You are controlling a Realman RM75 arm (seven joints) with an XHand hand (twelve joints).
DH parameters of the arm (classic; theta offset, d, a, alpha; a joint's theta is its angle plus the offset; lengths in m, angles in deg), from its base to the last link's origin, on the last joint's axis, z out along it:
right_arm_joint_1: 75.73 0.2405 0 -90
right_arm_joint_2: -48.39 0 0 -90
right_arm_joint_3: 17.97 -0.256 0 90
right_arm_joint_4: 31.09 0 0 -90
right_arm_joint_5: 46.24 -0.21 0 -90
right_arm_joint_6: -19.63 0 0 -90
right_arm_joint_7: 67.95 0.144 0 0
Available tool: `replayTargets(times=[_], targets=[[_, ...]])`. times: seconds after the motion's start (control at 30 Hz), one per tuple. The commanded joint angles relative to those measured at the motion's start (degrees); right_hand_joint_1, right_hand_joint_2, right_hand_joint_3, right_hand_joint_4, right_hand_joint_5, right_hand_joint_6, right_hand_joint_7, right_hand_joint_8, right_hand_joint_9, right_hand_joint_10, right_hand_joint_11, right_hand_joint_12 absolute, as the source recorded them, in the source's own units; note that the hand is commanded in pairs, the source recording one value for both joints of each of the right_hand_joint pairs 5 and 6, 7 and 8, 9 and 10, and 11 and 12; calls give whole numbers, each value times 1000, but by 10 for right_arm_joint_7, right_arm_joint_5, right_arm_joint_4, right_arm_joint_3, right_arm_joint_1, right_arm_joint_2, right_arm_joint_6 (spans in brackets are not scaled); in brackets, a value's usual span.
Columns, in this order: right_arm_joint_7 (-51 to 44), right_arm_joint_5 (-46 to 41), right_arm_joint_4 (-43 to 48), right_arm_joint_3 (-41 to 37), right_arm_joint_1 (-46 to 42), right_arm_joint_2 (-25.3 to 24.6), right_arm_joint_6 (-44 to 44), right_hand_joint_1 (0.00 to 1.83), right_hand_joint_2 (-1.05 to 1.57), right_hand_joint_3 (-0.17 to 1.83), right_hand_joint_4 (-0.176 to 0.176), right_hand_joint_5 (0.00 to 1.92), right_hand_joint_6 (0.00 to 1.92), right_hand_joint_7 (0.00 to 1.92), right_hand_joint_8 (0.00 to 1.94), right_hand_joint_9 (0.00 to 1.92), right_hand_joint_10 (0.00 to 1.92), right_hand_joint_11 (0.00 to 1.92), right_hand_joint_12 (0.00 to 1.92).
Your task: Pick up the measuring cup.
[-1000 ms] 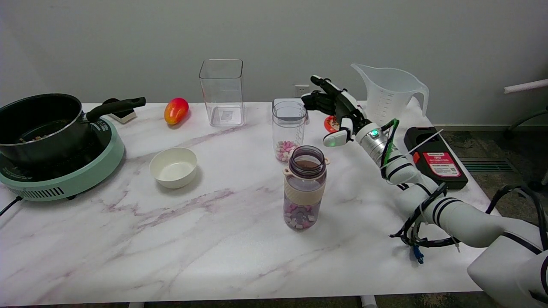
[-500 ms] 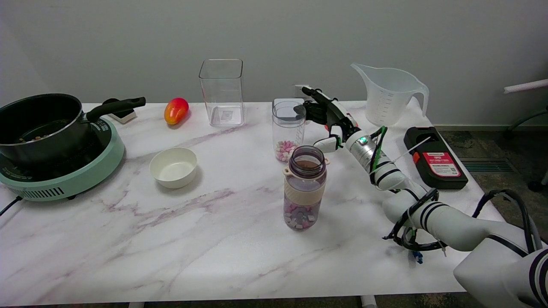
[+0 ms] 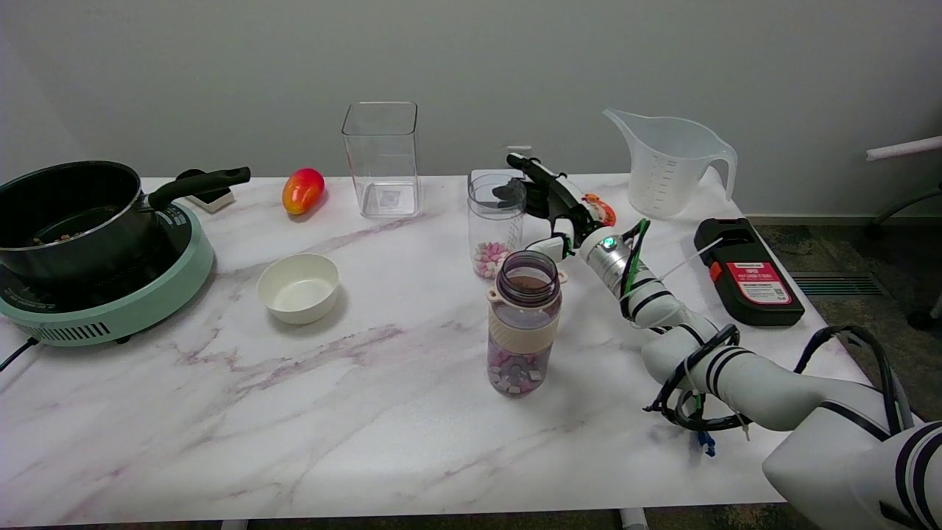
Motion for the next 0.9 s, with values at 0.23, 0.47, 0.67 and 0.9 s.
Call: replayTargets(times=[0.23, 0.47, 0.67, 0.9], targets=[[-12, 2, -17, 2, 20, -26, 18, 1296, -977, 1159, 0, 167, 167, 431, 431, 412, 412, 498, 498], [-15, 0, -17, 3, 20, -29, 18, 1290, -1047, 1184, 0, 157, 157, 289, 289, 371, 371, 475, 475], [-15, 2, -18, 3, 21, -37, 18, 1286, -1047, 1198, 0, 147, 147, 277, 277, 358, 358, 463, 463], [-15, 2, -19, 7, 25, -42, 24, 1281, -1047, 1197, 0, 131, 131, 261, 261, 350, 350, 457, 457]])
